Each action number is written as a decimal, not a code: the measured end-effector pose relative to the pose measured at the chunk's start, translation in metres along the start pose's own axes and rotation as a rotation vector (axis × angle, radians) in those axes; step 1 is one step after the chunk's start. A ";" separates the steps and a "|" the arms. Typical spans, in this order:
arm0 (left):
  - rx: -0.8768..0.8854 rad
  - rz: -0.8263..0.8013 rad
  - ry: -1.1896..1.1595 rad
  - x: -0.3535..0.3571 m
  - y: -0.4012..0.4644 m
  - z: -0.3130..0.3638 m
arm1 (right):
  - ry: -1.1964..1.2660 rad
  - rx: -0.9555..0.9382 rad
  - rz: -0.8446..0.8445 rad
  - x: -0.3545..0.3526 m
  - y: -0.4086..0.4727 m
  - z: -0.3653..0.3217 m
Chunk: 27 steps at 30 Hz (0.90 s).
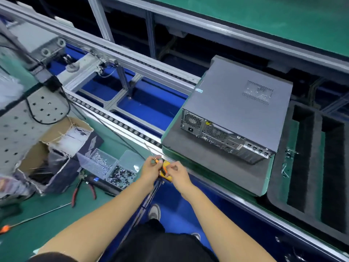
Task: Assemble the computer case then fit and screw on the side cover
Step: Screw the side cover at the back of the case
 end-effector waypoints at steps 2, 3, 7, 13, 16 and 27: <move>0.030 0.097 0.164 -0.035 0.017 0.012 | -0.208 0.044 -0.141 0.011 0.010 0.004; 0.038 0.133 0.250 -0.054 0.026 0.018 | -0.307 0.062 -0.185 0.015 0.015 0.005; 0.092 0.166 0.742 -0.119 0.054 0.030 | -0.530 0.130 -0.279 0.030 0.032 0.015; 0.391 0.117 1.614 -0.146 0.076 0.030 | -0.798 0.118 -0.277 0.046 0.040 0.030; 0.466 0.044 1.723 -0.151 0.087 0.024 | -0.892 0.139 -0.290 0.053 0.040 0.030; 0.488 -0.090 1.740 -0.161 0.114 0.025 | -1.037 0.161 -0.237 0.057 0.053 0.019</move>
Point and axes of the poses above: each hand's wrist, its own y-axis towards the middle knuckle, its own x-axis out of the palm, z = x × y, the point moved 1 cm from there along y, towards the middle knuckle, and after that the axes turned 14 degrees about -x, right-handed, at the moved point
